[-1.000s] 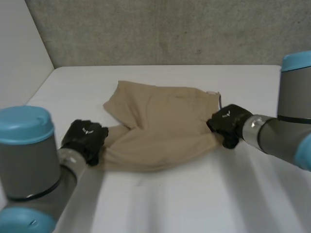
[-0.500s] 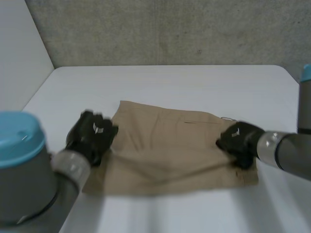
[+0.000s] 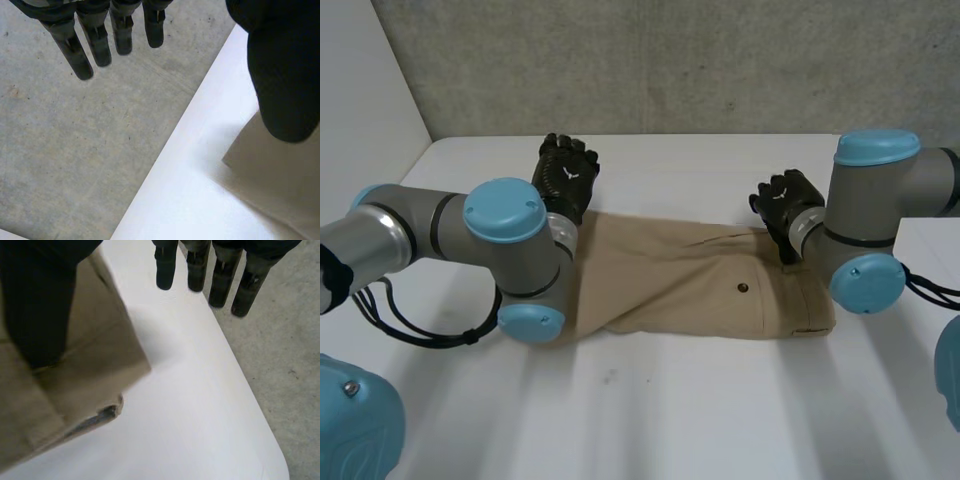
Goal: Fold the shorts.
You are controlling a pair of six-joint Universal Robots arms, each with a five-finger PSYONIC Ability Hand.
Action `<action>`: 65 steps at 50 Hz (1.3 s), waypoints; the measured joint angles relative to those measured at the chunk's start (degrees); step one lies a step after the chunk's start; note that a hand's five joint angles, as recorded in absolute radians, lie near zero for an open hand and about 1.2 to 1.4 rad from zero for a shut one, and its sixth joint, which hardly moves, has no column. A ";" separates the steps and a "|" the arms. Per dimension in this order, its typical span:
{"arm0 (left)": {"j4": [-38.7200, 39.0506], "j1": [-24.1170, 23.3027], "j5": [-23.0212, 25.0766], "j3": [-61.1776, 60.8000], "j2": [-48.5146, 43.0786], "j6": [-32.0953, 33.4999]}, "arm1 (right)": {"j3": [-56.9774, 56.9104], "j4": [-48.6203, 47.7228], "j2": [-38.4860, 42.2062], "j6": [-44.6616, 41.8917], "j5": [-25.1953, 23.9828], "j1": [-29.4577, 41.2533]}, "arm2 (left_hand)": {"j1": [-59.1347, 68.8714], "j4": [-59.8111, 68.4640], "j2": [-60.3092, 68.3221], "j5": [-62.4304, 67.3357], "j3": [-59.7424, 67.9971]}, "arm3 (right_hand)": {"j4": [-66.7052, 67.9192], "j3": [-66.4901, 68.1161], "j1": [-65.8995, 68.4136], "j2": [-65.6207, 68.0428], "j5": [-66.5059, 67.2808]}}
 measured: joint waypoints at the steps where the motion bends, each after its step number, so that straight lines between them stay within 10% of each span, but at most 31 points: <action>1: 0.07 0.05 0.02 0.60 -0.47 0.04 | -0.16 -0.91 0.22 0.44 0.30 0.14 | -2.22 -5.37 -4.82 -5.45 -5.48 | -22.58 -23.44 -13.12 -21.50 -22.76; 22: -0.16 1.36 8.04 2.84 -4.87 -0.31 | -2.15 -3.71 0.36 11.04 -6.39 -0.69 | -2.22 -5.39 -4.84 -5.45 -5.48 | -22.59 -23.63 -13.12 -21.55 -23.12; 48: -2.43 5.46 8.13 28.03 -19.16 -3.34 | -14.61 -19.18 11.70 10.77 -3.12 -0.55 | -2.19 -5.39 -4.84 -5.45 -5.47 | -22.59 -23.63 -13.12 -21.55 -23.53; 59: -3.71 4.75 5.00 18.01 -8.74 -12.48 | -10.20 -14.41 3.95 11.43 -1.89 -0.44 | -2.20 -5.39 -4.84 -5.45 -5.47 | -22.59 -23.64 -13.12 -21.55 -23.53; 65: -4.05 4.62 4.60 -3.28 10.08 -14.91 | -0.18 3.47 -10.21 13.86 -1.87 -0.97 | -2.22 -5.39 -4.84 -5.44 -5.47 | -22.59 -23.64 -13.12 -21.55 -23.53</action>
